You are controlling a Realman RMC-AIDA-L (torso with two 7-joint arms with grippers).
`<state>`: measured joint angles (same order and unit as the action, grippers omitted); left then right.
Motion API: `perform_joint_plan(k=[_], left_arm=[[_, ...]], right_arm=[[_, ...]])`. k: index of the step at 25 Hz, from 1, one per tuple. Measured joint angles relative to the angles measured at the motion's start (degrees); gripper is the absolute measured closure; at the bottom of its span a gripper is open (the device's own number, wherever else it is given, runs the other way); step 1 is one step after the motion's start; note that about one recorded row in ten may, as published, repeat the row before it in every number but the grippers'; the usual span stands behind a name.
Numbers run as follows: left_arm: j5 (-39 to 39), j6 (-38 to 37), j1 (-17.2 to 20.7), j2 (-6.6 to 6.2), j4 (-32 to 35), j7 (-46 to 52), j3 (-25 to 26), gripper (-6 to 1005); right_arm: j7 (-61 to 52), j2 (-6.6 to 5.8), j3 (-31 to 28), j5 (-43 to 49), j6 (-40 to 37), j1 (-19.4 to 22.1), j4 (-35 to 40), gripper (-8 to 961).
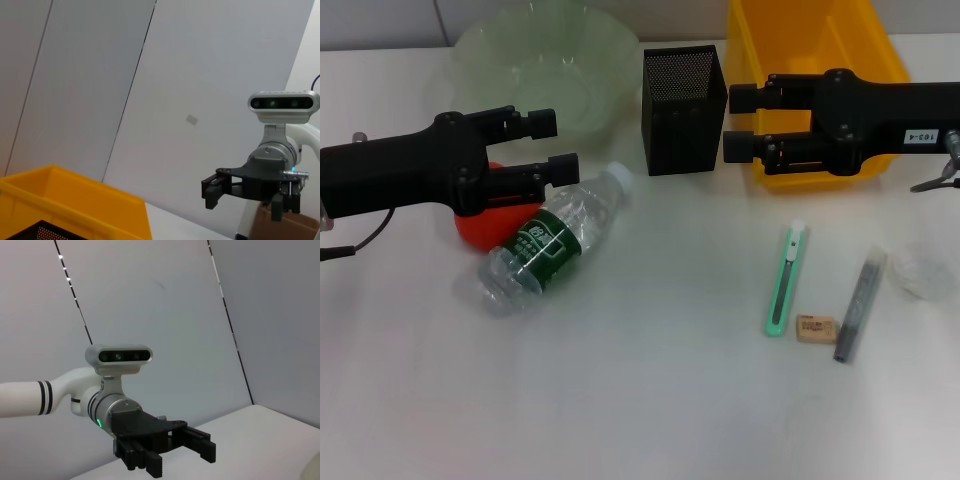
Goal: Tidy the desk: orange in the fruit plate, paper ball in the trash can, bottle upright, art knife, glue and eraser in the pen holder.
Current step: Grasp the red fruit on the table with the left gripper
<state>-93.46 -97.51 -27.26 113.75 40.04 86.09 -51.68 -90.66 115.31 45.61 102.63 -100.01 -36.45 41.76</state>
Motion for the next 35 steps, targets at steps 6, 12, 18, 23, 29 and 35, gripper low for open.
perform_joint_plan(k=[6,12,18,23,29,35], left_arm=[[-0.07,-0.14,-0.32,-0.12,0.11,0.33,0.01,222],[-0.07,-0.02,-0.55,-0.14,0.13,0.38,0.01,222],[-0.07,0.57,-0.89,-0.2,0.88,0.87,0.09,223],[-4.11,4.33,-0.54,-1.5,4.23,4.95,1.85,223],[-12.68,9.94,0.9,-1.82,5.24,8.02,6.49,224],[-17.59,17.09,2.67,-0.88,5.26,7.86,6.79,224]], right_arm=[[-0.34,0.44,0.01,0.76,0.27,-0.21,-0.21,204],[-0.65,0.55,0.0,0.83,0.26,-0.17,-0.21,206],[-0.36,0.69,-0.72,0.39,1.47,0.5,-0.19,207],[-0.01,0.89,-3.24,-0.9,2.49,2.08,-0.19,209],[5.69,2.16,-12.77,-4.71,1.78,6.4,-1.76,211],[13.13,1.68,-15.01,-20.33,-0.58,12.77,-7.98,212]])
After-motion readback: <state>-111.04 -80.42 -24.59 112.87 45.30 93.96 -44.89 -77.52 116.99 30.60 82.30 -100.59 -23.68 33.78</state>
